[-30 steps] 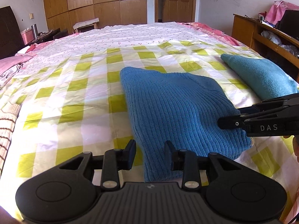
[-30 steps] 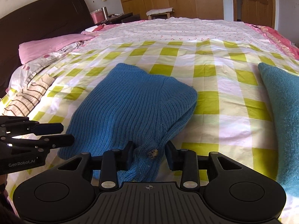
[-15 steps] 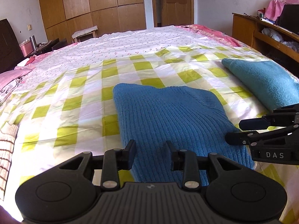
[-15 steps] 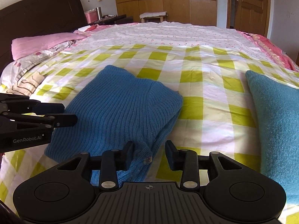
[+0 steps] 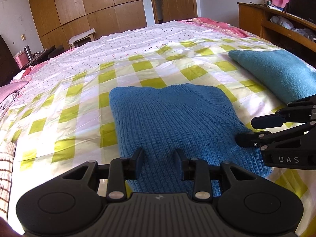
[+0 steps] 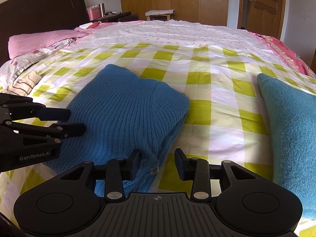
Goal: Fold small clothes
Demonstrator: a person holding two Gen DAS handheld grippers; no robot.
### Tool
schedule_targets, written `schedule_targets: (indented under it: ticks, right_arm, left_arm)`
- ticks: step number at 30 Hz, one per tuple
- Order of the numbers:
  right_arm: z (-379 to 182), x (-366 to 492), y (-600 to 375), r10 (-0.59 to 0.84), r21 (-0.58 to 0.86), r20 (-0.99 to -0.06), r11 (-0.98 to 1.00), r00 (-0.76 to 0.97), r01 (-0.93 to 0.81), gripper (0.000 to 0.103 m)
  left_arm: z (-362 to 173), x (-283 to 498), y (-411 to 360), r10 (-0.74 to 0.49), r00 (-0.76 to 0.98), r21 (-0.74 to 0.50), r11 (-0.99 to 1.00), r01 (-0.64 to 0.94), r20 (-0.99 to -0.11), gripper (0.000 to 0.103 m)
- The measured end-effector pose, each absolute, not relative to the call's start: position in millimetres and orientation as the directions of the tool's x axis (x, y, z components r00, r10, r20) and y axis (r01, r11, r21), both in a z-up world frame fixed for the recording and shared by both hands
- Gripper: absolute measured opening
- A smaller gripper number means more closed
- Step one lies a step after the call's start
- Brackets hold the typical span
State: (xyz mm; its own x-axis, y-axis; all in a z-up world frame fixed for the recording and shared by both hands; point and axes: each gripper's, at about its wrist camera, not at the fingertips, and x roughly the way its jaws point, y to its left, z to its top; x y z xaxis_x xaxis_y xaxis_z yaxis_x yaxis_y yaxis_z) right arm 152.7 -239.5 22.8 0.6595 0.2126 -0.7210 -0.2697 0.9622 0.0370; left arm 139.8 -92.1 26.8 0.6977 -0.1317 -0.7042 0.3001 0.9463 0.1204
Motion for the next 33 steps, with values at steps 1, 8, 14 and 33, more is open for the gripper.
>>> schedule_targets:
  ticks: [1,8,14,33]
  right_arm:
    - [23,153,-240,0.213,0.037,-0.721,0.962,0.660,-0.270,0.037]
    - [25,154,-241,0.216,0.044,-0.717,0.963,0.662,-0.267,0.040]
    - [36,158,-254,0.239,0.098,-0.692,0.966,0.681,-0.240,0.040]
    - [17,206,-264,0.163,0.114,-0.691,0.987,0.704,-0.116,0.041]
  left_arm:
    - [28,140,-92,-0.134,0.700,0.120,0.946,0.301,-0.702,0.039]
    - [40,148,-87,-0.131,0.721,0.106,0.956,0.274,-0.680,0.039]
    - [44,164,-82,-0.117,0.737,0.094,0.967,0.238,-0.665,0.040]
    - [24,200,-99,-0.075,0.736,0.132,0.967,0.220,-0.672,0.046]
